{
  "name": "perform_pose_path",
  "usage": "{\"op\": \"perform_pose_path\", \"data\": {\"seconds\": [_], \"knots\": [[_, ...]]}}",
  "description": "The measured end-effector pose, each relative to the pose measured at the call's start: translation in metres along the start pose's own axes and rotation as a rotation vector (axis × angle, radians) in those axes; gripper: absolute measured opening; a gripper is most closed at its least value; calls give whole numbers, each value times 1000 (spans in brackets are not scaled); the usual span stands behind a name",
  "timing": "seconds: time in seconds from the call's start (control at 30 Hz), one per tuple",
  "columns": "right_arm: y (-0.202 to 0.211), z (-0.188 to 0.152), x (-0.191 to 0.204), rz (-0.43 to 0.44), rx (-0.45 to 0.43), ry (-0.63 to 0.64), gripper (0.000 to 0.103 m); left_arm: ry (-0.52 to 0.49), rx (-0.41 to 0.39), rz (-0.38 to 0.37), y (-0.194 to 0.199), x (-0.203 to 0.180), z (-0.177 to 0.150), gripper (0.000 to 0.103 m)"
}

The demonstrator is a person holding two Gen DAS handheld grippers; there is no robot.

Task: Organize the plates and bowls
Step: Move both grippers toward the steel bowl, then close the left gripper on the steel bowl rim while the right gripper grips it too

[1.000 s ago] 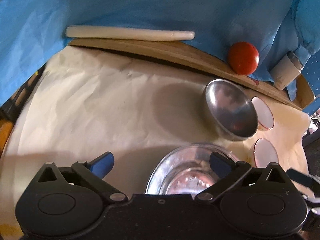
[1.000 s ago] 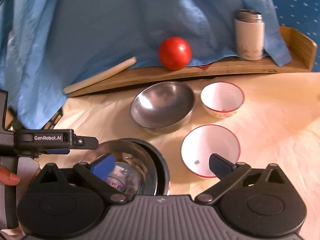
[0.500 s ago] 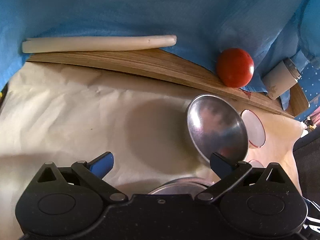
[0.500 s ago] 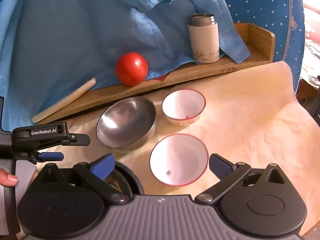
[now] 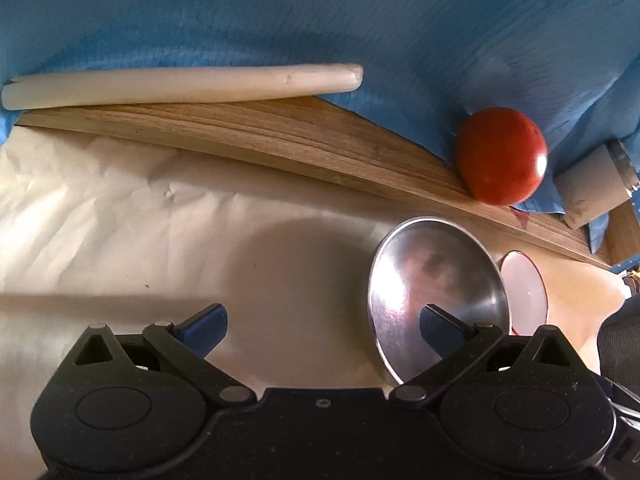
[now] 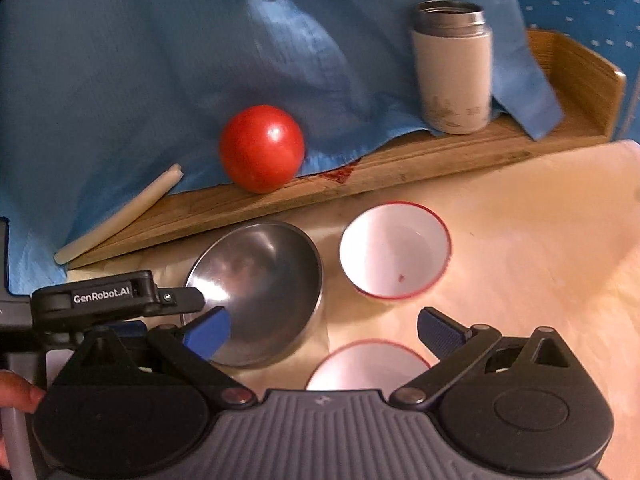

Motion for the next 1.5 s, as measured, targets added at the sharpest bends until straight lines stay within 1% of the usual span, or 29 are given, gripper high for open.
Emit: {"op": "perform_pose_path", "data": {"seconds": [0.07, 0.17, 0.3, 0.37, 0.4, 0.53, 0.6, 0.63, 0.7, 0.73, 0.77, 0.8, 0.83, 0.9, 0.93, 1.0, 1.03, 1.1, 1.2, 1.27, 1.33, 1.5], "knots": [[-7, 2, 2, 13, 8, 6, 92, 0, 10, 3, -4, -1, 1, 102], [-15, 2, 3, 25, 32, 7, 85, -5, 20, 7, -9, -3, 2, 102], [-24, 0, 6, 47, 53, 7, 80, -5, 28, 9, -13, -3, 1, 102], [-28, 0, 6, 55, 54, 3, 74, -11, 32, 7, -13, -3, 0, 102], [-29, 0, 6, 58, 57, 1, 73, -16, 34, 5, -15, -4, 0, 102], [-35, 2, 8, 68, 56, -3, 62, -36, 26, -14, -14, -8, 0, 95], [-37, 3, 9, 72, 56, -4, 58, -41, 21, -28, -13, -9, 0, 87], [-38, 4, 9, 76, 56, -6, 55, -42, 21, -34, -12, -10, 0, 85], [-39, 3, 10, 84, 60, -6, 49, -43, 19, -47, -11, -12, -1, 74], [-40, 3, 10, 86, 62, -6, 45, -44, 17, -55, -10, -12, -1, 72], [-41, 3, 11, 88, 60, -6, 42, -43, 15, -65, -9, -13, -2, 67], [-42, 3, 11, 90, 61, -7, 41, -42, 14, -70, -8, -13, -2, 62], [-43, 2, 12, 94, 63, -8, 39, -41, 15, -74, -8, -13, -3, 60], [-44, 1, 12, 94, 61, -8, 38, -42, 19, -82, -8, -15, -3, 46], [-45, 1, 12, 93, 58, -7, 37, -43, 20, -86, -8, -15, -4, 43], [-46, 2, 11, 89, 55, -10, 35, -46, 19, -93, -7, -15, -4, 34], [-47, 2, 11, 90, 52, -13, 32, -46, 17, -94, -7, -16, -5, 31], [-48, 2, 9, 87, 49, -20, 27, -50, 16, -94, -7, -16, -5, 17], [-49, 1, 6, 82, 45, -27, 22, -64, 8, -80, -5, -16, -7, 12], [-49, 0, 6, 77, 42, -23, 17, -59, 2, -75, -5, -16, -8, 12], [-49, -2, 6, 76, 37, -19, 15, -62, -3, -69, -3, -16, -10, 12], [-45, -3, 10, 89, 19, -6, 15, -58, -28, -60, 2, -19, -11, 12]]}}
Point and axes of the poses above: each gripper's, at about its wrist camera, not at the fingertips, and y roughly against the way its jaws point, x to its left, z to its top, the point moved 9 cm from there along -y, roughly the way its jaws point, and after that the axes turned 1 degree about -x, right-handed, at the moved point
